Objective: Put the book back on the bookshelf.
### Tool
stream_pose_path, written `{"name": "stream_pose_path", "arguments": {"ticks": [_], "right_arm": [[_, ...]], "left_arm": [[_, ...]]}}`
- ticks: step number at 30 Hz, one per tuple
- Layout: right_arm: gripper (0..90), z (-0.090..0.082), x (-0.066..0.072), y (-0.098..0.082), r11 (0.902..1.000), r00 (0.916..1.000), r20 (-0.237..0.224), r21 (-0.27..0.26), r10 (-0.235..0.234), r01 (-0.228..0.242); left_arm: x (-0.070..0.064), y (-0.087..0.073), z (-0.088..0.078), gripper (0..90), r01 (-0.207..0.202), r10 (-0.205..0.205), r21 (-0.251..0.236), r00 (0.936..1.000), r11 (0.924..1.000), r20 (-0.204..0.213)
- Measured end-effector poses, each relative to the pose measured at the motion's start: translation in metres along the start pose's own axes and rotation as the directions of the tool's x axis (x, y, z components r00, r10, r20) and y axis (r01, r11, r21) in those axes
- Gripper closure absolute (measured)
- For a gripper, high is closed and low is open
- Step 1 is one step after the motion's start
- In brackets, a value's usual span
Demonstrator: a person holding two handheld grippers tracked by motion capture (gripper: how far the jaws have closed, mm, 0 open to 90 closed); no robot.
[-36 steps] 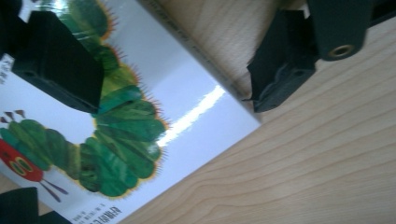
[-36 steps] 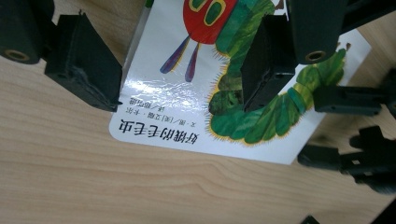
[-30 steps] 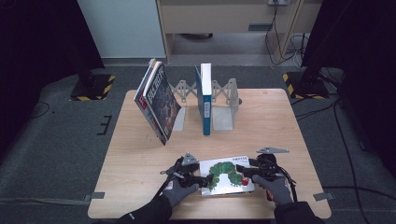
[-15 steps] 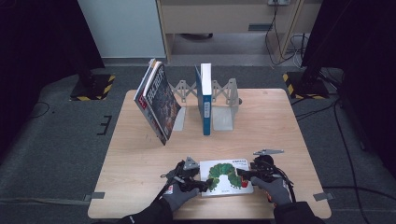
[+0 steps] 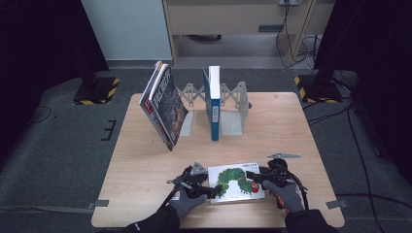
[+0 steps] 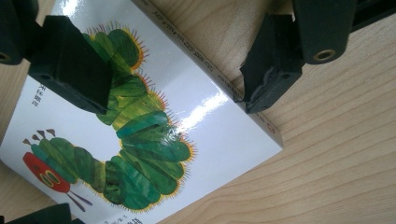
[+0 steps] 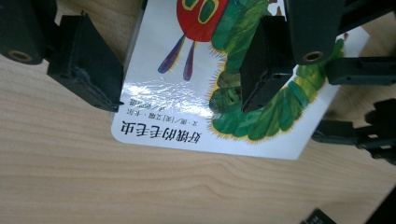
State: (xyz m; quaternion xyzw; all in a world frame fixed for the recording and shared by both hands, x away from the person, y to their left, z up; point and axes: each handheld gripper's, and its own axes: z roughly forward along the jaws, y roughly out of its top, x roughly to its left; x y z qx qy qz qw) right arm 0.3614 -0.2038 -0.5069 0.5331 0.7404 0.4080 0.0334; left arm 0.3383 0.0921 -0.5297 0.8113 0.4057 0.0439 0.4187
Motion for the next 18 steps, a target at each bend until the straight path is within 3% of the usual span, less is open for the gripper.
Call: {"name": "stream_pose_path", "arguments": {"ticks": [10,18], "right_arm": [[30.2,-0.006,0.002,0.005,0.9951,0.9995,-0.031,-0.099,-0.003,0.000],[29.8,-0.006,0.000,0.013,0.9873,0.9970,-0.074,-0.155,0.023,-0.034]], "left_arm": [[0.004,0.003,0.003,19.2,-0.008,0.008,-0.026,0.9999,0.9996,0.007],[0.010,0.009,0.006,18.9,-0.004,0.004,-0.043,1.0000,0.9991,-0.001]]}}
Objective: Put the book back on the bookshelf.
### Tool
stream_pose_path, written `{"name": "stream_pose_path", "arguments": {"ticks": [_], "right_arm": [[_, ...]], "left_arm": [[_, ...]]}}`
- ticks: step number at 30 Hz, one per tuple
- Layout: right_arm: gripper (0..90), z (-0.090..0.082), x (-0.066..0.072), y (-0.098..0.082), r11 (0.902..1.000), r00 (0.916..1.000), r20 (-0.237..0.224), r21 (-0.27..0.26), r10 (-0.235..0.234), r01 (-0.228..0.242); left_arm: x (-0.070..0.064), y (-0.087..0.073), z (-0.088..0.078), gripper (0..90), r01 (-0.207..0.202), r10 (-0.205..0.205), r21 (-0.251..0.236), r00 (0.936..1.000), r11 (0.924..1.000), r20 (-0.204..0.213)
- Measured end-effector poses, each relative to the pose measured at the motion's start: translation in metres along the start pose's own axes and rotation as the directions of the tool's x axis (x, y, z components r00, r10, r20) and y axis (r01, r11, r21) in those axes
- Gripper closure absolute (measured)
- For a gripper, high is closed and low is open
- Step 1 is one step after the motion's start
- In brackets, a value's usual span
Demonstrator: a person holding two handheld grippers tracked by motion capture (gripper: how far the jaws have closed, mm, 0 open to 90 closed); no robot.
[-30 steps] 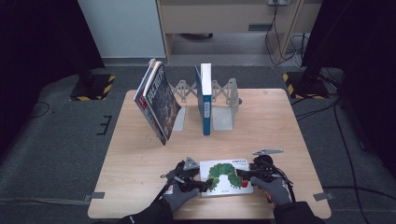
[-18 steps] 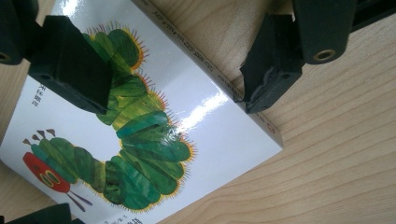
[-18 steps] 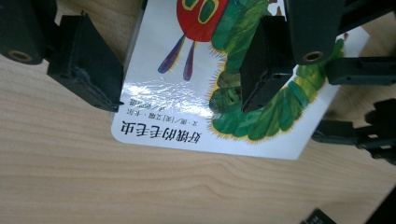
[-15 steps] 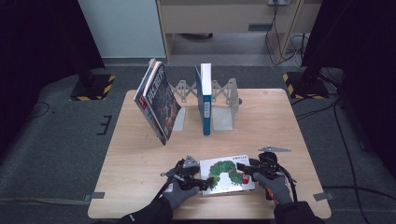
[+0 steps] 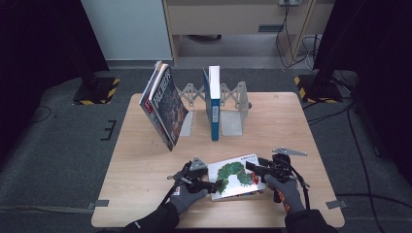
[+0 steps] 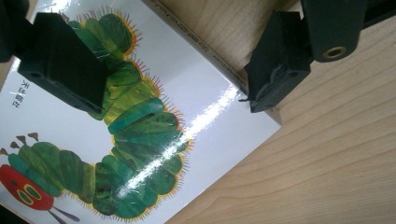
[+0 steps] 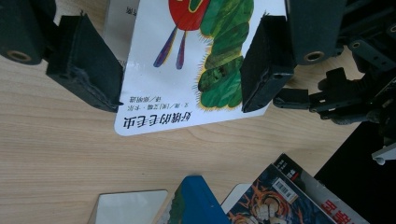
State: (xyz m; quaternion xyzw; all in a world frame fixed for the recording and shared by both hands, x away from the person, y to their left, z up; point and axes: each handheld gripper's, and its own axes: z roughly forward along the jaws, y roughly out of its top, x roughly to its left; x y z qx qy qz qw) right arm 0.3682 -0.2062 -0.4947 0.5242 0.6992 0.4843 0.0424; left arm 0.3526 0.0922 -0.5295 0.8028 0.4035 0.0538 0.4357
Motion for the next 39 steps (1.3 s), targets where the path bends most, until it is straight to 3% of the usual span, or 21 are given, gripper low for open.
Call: {"name": "stream_pose_path", "arguments": {"ticks": [7,14,17,25,30,39], "right_arm": [[29.6,-0.001,0.001,-0.002,0.9998,0.9998,-0.002,0.000,0.021,-0.021],[31.5,-0.004,0.001,-0.004,0.9975,0.9969,-0.046,0.033,0.064,-0.062],[30.5,-0.002,0.005,-0.006,0.9980,0.9989,-0.039,0.058,0.028,-0.025],[29.7,0.004,0.003,-0.006,0.9939,0.9995,-0.031,0.110,0.000,0.003],[28.5,0.011,0.002,-0.007,0.9854,0.9991,-0.022,0.166,-0.036,0.039],[33.4,0.010,0.005,-0.009,0.9786,0.9981,-0.059,0.204,-0.014,0.026]], "left_arm": [[0.000,-0.001,0.000,18.6,0.001,-0.001,-0.005,1.0000,1.0000,-0.001],[0.001,-0.002,0.000,17.7,0.014,-0.014,-0.016,0.9999,0.9998,0.007],[0.001,-0.002,0.000,17.5,0.017,-0.017,-0.014,0.9998,0.9997,0.012],[0.001,-0.003,0.000,16.0,0.008,-0.008,-0.011,0.9998,0.9999,0.020],[0.003,-0.004,0.001,14.6,0.017,-0.017,-0.004,0.9996,0.9999,0.021],[0.005,-0.004,0.001,14.4,0.044,-0.044,-0.004,0.9984,0.9990,0.035]]}}
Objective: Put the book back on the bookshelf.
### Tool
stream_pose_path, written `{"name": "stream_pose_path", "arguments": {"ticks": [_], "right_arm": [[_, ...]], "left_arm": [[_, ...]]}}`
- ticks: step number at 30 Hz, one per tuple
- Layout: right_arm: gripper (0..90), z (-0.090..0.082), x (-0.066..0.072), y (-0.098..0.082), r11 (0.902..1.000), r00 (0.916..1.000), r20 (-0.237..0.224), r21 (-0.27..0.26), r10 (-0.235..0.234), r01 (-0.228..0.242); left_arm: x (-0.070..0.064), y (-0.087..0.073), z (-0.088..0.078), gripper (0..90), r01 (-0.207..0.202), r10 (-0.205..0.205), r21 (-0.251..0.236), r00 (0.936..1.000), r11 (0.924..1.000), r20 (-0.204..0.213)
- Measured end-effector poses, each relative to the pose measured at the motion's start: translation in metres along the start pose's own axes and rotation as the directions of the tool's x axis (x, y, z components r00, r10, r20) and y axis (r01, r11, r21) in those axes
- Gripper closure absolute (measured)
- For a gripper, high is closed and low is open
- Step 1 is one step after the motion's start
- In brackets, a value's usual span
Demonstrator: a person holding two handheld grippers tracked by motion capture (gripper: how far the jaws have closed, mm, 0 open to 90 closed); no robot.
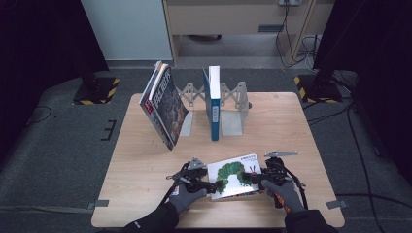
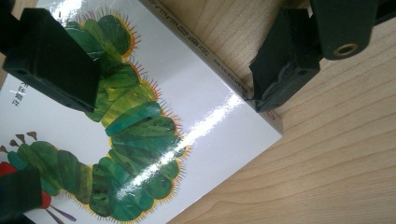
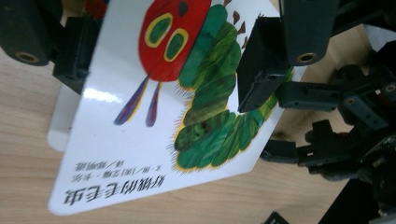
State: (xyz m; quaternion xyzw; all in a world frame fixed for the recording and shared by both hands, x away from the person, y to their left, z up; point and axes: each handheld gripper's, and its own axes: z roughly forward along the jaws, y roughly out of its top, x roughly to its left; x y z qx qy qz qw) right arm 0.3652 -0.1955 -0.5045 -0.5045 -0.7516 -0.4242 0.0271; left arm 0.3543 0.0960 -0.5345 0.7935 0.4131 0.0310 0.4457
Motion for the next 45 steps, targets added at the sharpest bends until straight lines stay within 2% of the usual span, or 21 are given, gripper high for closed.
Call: {"name": "stream_pose_path", "arguments": {"ticks": [8,13,19,24,27,34,41,45], "right_arm": [[45.2,0.000,-0.006,0.004,1.0000,0.9999,0.013,-0.003,-0.001,0.001],[52.1,-0.004,-0.007,0.005,0.9994,0.9995,-0.007,-0.015,0.030,-0.030],[58.2,-0.008,-0.008,0.007,0.9993,0.9993,-0.014,-0.019,0.033,-0.034],[64.9,-0.013,-0.009,0.009,0.9975,0.9974,-0.044,-0.039,0.057,-0.059],[68.5,-0.015,-0.008,0.010,0.9972,0.9971,-0.056,-0.052,0.051,-0.054],[78.3,-0.024,-0.006,0.013,0.9922,0.9909,-0.125,-0.107,0.051,-0.064],[80.8,-0.028,-0.004,0.015,0.9910,0.9870,-0.156,-0.121,0.037,-0.056],[81.3,-0.030,-0.001,0.016,0.9907,0.9861,-0.166,-0.132,0.009,-0.031]], "left_arm": [[0.001,0.001,-0.001,15.5,0.004,-0.004,0.002,1.0000,1.0000,0.003],[0.002,0.002,-0.004,18.3,-0.004,0.004,0.005,1.0000,1.0000,0.000],[0.004,0.005,-0.007,19.3,0.006,-0.006,-0.001,1.0000,1.0000,0.002],[0.006,0.006,-0.010,20.1,0.025,-0.025,-0.011,0.9997,0.9996,0.004],[0.006,0.007,-0.011,20.3,0.027,-0.026,-0.012,0.9996,0.9996,0.006],[0.007,0.009,-0.014,20.3,0.046,-0.046,-0.026,0.9988,0.9986,0.018],[0.006,0.008,-0.014,20.1,0.052,-0.051,-0.025,0.9981,0.9983,0.033],[0.006,0.008,-0.013,19.7,0.054,-0.053,-0.022,0.9978,0.9983,0.041]]}}
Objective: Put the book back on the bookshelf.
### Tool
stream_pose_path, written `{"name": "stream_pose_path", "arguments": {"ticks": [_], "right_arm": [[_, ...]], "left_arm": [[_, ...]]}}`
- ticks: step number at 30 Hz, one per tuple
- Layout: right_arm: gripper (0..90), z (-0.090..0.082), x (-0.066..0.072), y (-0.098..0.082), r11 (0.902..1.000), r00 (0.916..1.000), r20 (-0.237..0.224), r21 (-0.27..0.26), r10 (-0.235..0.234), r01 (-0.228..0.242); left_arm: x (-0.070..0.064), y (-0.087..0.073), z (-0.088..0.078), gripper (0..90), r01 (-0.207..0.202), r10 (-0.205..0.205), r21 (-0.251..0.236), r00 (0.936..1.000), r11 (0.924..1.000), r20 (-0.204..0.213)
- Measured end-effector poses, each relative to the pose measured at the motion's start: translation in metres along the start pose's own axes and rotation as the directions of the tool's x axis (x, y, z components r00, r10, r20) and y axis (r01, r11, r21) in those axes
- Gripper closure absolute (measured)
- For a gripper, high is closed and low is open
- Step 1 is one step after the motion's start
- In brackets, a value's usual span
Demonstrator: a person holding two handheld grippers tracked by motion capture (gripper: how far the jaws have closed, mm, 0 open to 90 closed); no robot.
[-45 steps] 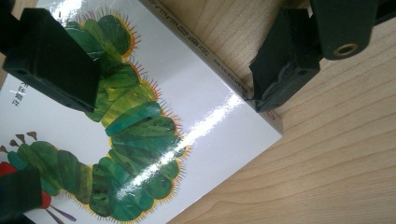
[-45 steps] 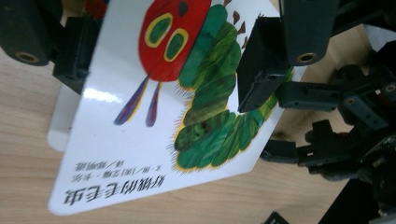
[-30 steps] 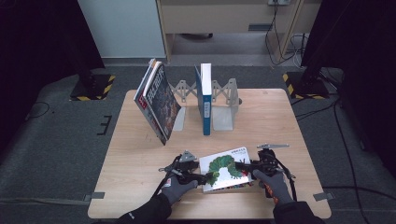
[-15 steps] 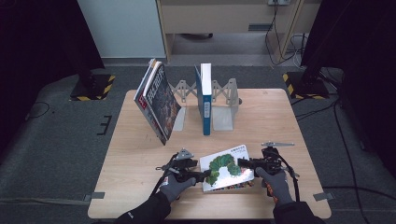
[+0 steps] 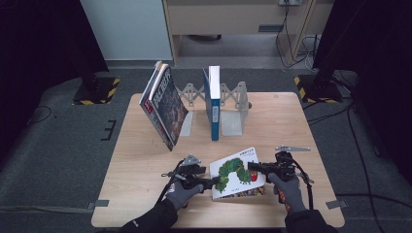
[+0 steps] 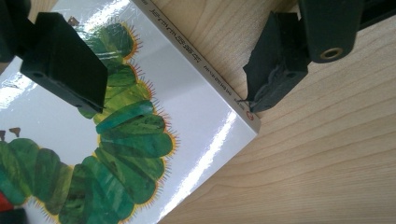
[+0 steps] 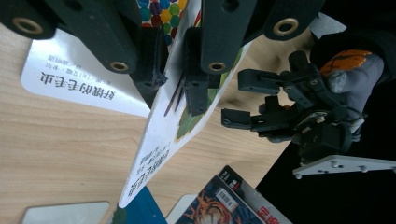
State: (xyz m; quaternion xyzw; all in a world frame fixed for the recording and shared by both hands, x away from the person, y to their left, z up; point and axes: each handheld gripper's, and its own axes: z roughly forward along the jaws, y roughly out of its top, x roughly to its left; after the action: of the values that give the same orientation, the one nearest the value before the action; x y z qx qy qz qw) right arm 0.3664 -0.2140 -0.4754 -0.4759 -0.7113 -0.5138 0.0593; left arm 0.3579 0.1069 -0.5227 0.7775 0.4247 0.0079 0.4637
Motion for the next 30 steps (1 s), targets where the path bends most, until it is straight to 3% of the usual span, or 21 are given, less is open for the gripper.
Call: {"name": "stream_pose_path", "arguments": {"ticks": [6,13,17,22,26,30], "right_arm": [[83.1,-0.004,0.006,0.001,0.9980,0.9977,-0.035,-0.026,-0.058,0.058],[84.2,-0.006,0.008,0.002,0.9955,0.9943,-0.060,-0.041,-0.088,0.086],[84.3,-0.007,0.008,0.002,0.9947,0.9935,-0.059,-0.040,-0.097,0.095],[84.3,-0.007,0.007,0.001,0.9948,0.9934,-0.063,-0.041,-0.096,0.093],[82.8,-0.007,0.004,0.000,0.9969,0.9969,-0.019,-0.021,-0.077,0.076],[73.9,-0.003,0.005,-0.002,0.9951,0.9909,0.092,0.017,-0.098,0.097]], "left_arm": [[-0.001,-0.001,0.001,19.0,-0.009,0.009,0.009,0.9999,0.9999,0.006],[0.002,-0.003,0.006,13.8,0.013,-0.014,0.013,0.9986,0.9998,0.050],[0.007,-0.004,0.012,10.0,0.079,-0.083,0.035,0.9910,0.9962,0.105],[0.003,-0.005,0.017,3.6,0.042,-0.044,0.024,0.9919,0.9988,0.119],[0.002,-0.004,0.017,5.9,0.032,-0.035,0.026,0.9938,0.9991,0.106],[0.001,-0.004,0.017,9.4,0.013,-0.015,0.028,0.9965,0.9995,0.082]]}}
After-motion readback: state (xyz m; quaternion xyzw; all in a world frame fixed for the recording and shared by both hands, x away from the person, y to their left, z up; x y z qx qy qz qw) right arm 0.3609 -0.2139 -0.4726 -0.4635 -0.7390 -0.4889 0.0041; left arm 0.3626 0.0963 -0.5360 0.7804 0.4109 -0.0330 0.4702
